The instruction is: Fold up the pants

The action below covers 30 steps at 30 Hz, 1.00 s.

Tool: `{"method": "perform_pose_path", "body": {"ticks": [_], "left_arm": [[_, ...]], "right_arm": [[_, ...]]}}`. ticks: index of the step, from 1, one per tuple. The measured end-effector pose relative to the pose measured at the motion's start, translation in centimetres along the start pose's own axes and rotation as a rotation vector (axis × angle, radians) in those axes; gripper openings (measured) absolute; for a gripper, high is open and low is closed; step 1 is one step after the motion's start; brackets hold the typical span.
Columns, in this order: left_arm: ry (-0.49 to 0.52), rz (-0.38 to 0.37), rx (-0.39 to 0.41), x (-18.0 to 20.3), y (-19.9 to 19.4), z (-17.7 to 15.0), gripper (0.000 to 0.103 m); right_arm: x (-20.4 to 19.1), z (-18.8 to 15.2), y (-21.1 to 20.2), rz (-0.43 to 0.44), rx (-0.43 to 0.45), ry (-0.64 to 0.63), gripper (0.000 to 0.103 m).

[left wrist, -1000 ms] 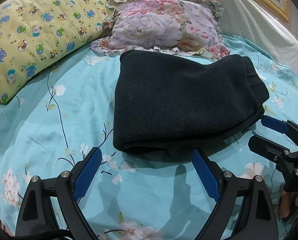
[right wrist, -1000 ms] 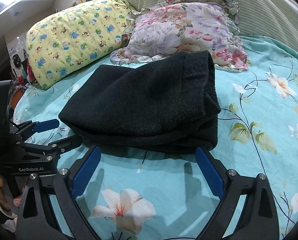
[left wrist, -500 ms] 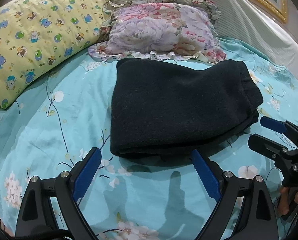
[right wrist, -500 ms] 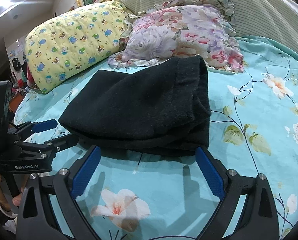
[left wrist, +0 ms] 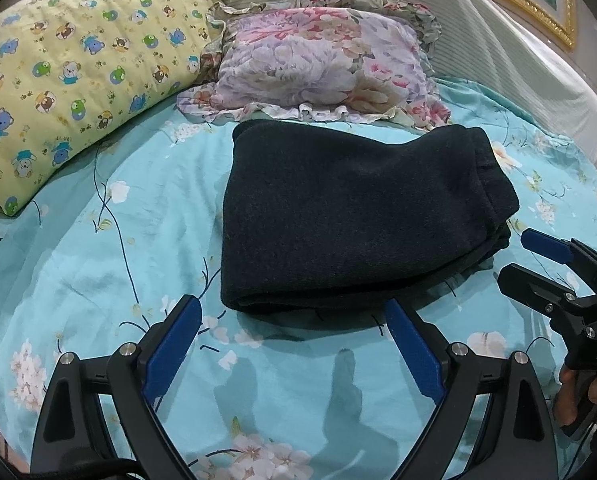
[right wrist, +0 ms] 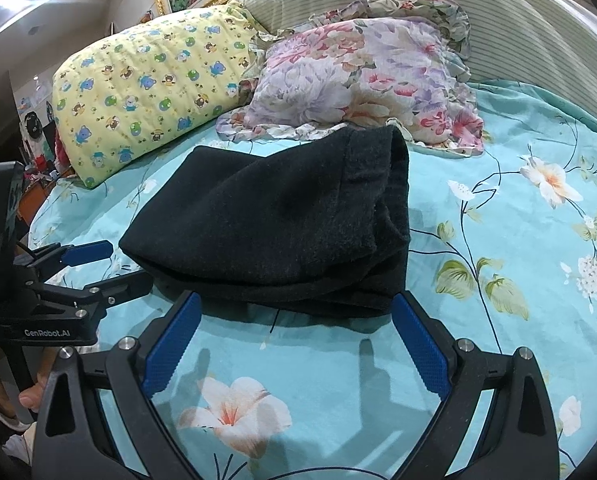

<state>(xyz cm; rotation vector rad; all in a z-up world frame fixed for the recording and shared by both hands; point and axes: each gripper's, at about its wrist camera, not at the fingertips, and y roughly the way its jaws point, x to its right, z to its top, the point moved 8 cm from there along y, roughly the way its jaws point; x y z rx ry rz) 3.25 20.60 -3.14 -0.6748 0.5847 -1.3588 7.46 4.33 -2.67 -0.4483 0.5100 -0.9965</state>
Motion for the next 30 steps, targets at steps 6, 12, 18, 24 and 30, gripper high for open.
{"method": "perform_pose_path", "body": {"ticks": [6, 12, 18, 24, 30], "left_arm": [[0.005, 0.017, 0.009, 0.1, -0.2, 0.2, 0.094], [0.024, 0.026, 0.006, 0.4, -0.1, 0.2, 0.095], [0.008, 0.034, 0.003, 0.1, 0.3, 0.5, 0.096], [0.002, 0.033, -0.005, 0.0, 0.7, 0.5, 0.097], [-0.006, 0.021, 0.014, -0.1, 0.4, 1.2, 0.097]], "right_arm": [[0.0, 0.1, -0.4, 0.0, 0.016, -0.005, 0.096], [0.1, 0.1, -0.6, 0.004, 0.021, 0.001, 0.096], [0.1, 0.3, -0.7, 0.005, 0.025, -0.009, 0.096], [0.3, 0.5, -0.7, 0.004, 0.022, 0.001, 0.096], [0.6, 0.7, -1.0, -0.006, 0.023, -0.008, 0.096]]}}
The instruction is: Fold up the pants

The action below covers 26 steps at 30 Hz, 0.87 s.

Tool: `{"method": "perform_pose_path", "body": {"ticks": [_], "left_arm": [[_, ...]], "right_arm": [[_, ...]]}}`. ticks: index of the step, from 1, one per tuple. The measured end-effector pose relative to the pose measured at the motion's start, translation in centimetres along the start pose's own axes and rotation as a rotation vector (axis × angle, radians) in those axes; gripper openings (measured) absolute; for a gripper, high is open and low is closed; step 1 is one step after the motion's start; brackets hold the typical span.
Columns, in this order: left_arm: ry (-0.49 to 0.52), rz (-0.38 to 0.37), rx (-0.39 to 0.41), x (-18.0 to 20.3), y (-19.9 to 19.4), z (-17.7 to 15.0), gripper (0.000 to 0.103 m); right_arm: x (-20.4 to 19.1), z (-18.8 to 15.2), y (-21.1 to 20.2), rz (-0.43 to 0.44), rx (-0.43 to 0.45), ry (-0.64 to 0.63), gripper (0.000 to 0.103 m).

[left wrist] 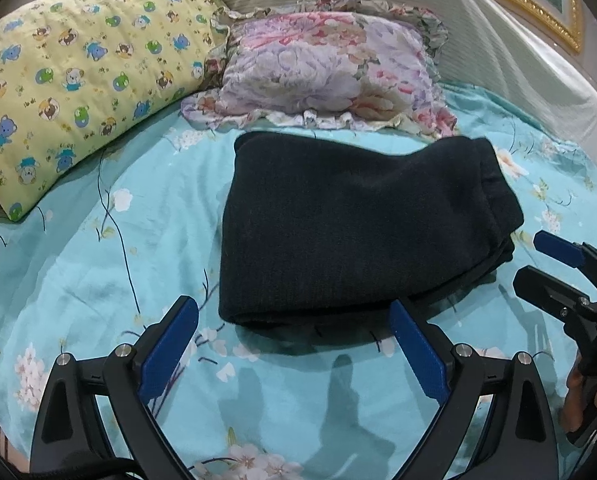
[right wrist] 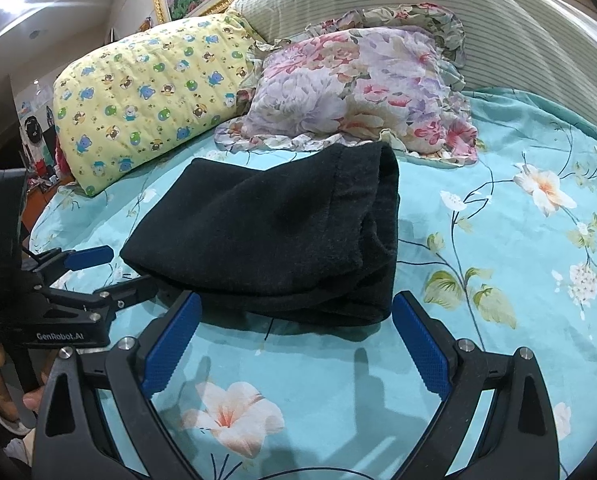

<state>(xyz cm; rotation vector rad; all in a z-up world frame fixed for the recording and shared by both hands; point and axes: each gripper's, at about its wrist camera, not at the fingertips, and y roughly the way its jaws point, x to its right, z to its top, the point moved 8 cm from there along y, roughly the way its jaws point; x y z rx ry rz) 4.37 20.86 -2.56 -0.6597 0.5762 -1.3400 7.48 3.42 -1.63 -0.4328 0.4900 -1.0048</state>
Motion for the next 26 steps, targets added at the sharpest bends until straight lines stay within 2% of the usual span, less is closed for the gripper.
{"method": "perform_pose_path", "body": {"ticks": [8, 26], "left_arm": [[-0.007, -0.01, 0.0, 0.2, -0.2, 0.2, 0.097], [0.002, -0.012, 0.015, 0.6, -0.5, 0.6, 0.097]], "right_arm": [[0.8, 0.2, 0.2, -0.007, -0.004, 0.021, 0.097], [-0.4, 0.6, 0.2, 0.001, -0.001, 0.0, 0.097]]}}
